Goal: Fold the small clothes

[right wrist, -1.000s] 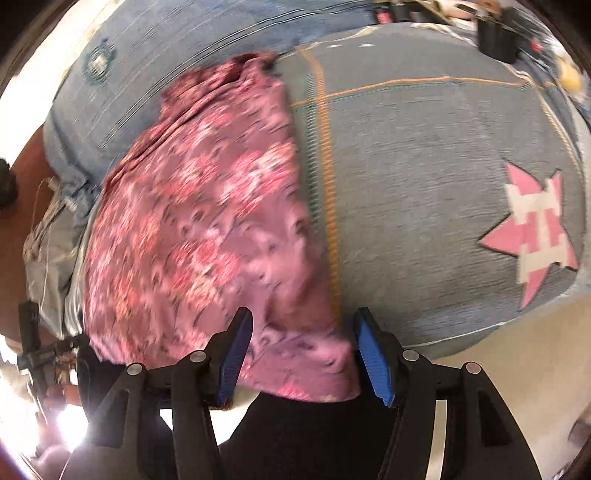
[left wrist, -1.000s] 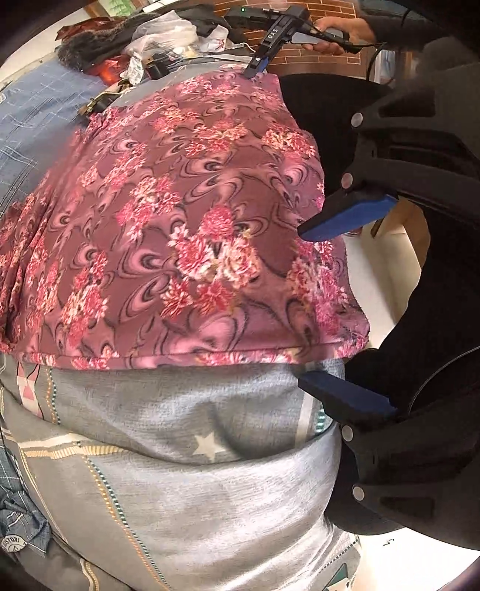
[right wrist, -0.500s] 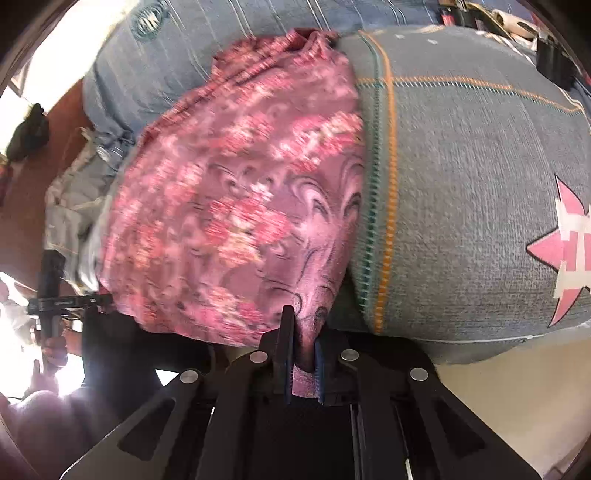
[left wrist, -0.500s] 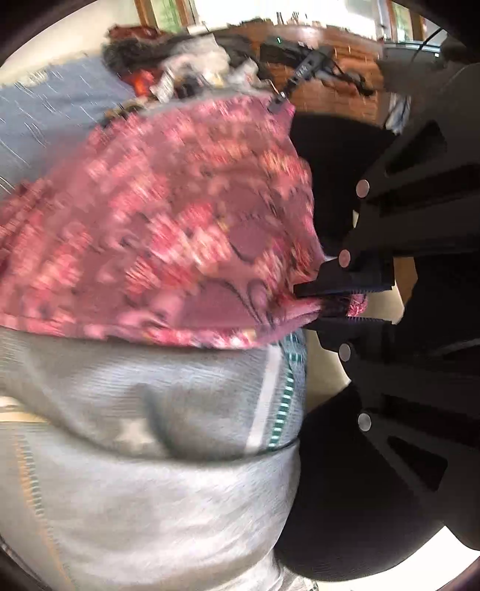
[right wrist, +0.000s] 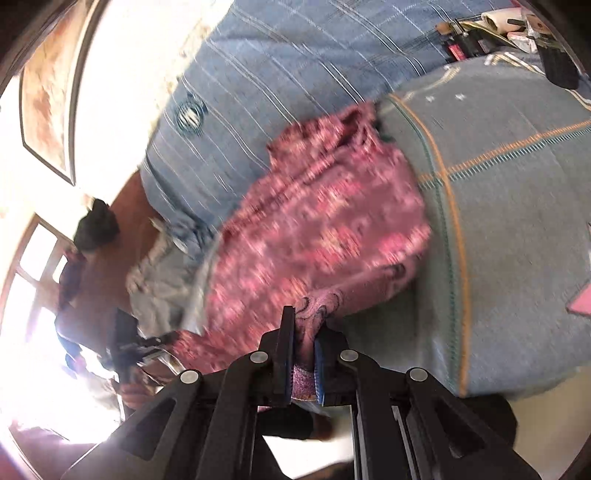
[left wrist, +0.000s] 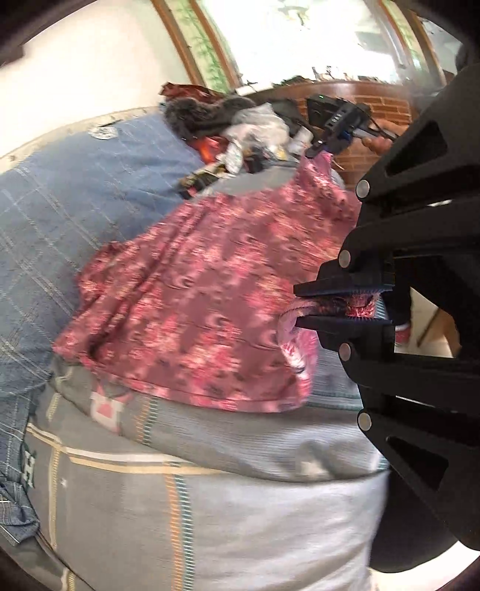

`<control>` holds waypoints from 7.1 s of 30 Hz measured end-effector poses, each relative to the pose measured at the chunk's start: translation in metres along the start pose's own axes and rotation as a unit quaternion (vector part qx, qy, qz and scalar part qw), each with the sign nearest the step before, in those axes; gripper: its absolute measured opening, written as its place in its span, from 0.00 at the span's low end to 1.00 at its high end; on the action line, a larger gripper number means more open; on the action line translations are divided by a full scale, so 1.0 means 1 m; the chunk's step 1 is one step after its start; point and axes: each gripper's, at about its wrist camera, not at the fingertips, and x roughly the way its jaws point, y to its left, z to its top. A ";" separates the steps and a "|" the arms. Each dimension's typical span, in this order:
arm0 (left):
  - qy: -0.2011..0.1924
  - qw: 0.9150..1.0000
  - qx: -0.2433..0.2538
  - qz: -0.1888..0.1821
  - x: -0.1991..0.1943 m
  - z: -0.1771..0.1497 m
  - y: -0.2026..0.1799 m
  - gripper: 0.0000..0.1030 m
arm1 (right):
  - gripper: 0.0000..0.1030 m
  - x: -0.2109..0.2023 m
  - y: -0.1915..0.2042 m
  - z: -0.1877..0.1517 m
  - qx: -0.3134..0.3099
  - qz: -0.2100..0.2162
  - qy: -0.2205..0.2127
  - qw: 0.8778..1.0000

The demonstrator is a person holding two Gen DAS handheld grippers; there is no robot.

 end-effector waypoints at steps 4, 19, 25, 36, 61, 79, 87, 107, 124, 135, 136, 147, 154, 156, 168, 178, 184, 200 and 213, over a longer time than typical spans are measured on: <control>-0.039 0.999 -0.014 -0.012 -0.005 0.036 0.005 0.07 | 0.08 0.010 0.004 0.029 0.012 0.026 -0.030 0.999; -0.100 0.992 -0.082 -0.012 0.026 0.175 0.034 0.04 | 0.08 0.126 -0.033 0.158 0.115 0.034 -0.054 0.991; -0.011 0.998 -0.018 0.061 0.047 0.144 0.028 0.60 | 0.08 0.131 -0.033 0.153 0.089 0.014 -0.045 0.995; 0.023 0.991 -0.001 0.131 0.057 0.091 0.028 0.33 | 0.08 0.121 -0.046 0.126 0.100 -0.010 -0.036 0.994; -0.127 0.985 -0.008 0.115 0.076 0.276 -0.018 0.01 | 0.08 0.160 -0.063 0.231 0.150 -0.002 -0.112 0.982; -0.056 0.985 -0.065 0.150 0.146 0.315 0.044 0.02 | 0.61 0.182 -0.077 0.268 0.074 -0.093 -0.098 0.988; -0.077 0.988 -0.063 0.120 0.133 0.324 0.024 0.01 | 0.05 0.220 -0.050 0.281 0.009 -0.169 -0.066 0.983; -0.088 0.988 -0.023 0.127 0.106 0.234 0.004 0.51 | 0.48 0.184 -0.044 0.199 0.019 -0.114 -0.069 0.991; -0.015 0.987 -0.015 0.161 0.127 0.141 -0.012 0.49 | 0.11 0.113 -0.038 0.121 0.058 -0.172 -0.144 0.973; -0.032 0.991 -0.033 0.123 0.102 0.141 -0.028 0.49 | 0.19 0.079 -0.043 0.102 0.115 -0.200 -0.189 0.954; -0.041 0.990 -0.021 0.136 0.102 0.142 -0.037 0.50 | 0.22 0.077 -0.033 0.103 0.101 -0.193 -0.200 0.955; -0.066 0.961 0.030 0.266 0.136 0.162 -0.061 0.64 | 0.43 0.157 0.038 0.126 -0.043 -0.209 -0.163 0.963; -0.049 0.925 0.064 0.370 0.179 0.167 -0.039 0.90 | 0.64 0.198 0.014 0.116 -0.073 -0.260 -0.126 0.955; -0.066 0.910 0.091 0.398 0.183 0.161 -0.045 0.95 | 0.66 0.207 0.026 0.116 -0.109 -0.298 -0.107 0.942; -0.060 0.927 0.054 0.367 0.173 0.167 -0.019 1.00 | 0.74 0.164 -0.015 0.163 -0.013 -0.350 -0.178 0.920; -0.088 0.933 0.056 0.343 0.156 0.174 -0.044 0.96 | 0.06 0.158 -0.037 0.171 0.011 -0.251 -0.182 0.951; -0.050 0.936 0.032 0.348 0.176 0.203 -0.032 0.97 | 0.02 0.154 -0.078 0.169 0.100 -0.237 -0.161 0.953; -0.066 0.935 0.023 0.347 0.207 0.233 -0.015 1.00 | 0.30 0.199 -0.027 0.168 -0.043 -0.258 -0.117 0.958; -0.035 0.948 0.003 0.317 0.182 0.205 -0.005 1.00 | 0.72 0.242 0.021 0.153 -0.165 -0.393 -0.076 0.901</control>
